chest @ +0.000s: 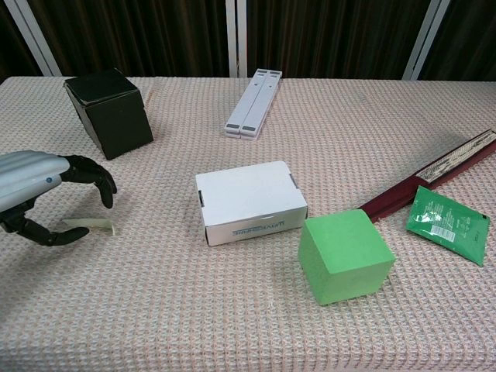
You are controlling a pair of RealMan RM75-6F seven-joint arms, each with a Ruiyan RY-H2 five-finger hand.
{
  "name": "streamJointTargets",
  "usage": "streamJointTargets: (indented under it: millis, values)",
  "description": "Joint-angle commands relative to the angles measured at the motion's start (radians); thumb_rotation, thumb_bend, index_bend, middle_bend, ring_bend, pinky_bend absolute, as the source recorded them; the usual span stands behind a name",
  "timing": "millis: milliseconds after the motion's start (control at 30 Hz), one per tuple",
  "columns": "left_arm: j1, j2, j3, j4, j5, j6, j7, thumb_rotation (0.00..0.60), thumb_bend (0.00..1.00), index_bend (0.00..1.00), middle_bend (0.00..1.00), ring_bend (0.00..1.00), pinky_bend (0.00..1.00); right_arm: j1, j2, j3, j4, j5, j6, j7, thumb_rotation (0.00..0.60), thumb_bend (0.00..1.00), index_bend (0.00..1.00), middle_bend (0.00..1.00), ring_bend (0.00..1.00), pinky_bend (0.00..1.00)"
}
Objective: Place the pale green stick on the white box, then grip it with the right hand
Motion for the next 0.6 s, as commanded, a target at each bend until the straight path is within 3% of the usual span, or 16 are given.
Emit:
streamJointTargets:
  millis: [33,600]
  values:
    - [0.001,-0.007,-0.004,0.006,0.003,0.009,-0.001,0.6,0.3,0.4,0.28,0.18,0.25,0.003,0.001,0.002,-0.003,0.001,-0.002,-0.002,0.331,0.29,0.0,0.0,0.0,0.0]
    - [-0.005,-0.016,0.0,0.018,-0.008,-0.012,0.002,0.6,0.31,0.47,0.28,0.19,0.25,0.009,-0.002,0.002,0.006,0.01,-0.018,0.011,0.33,0.28,0.0,0.0,0.0,0.0]
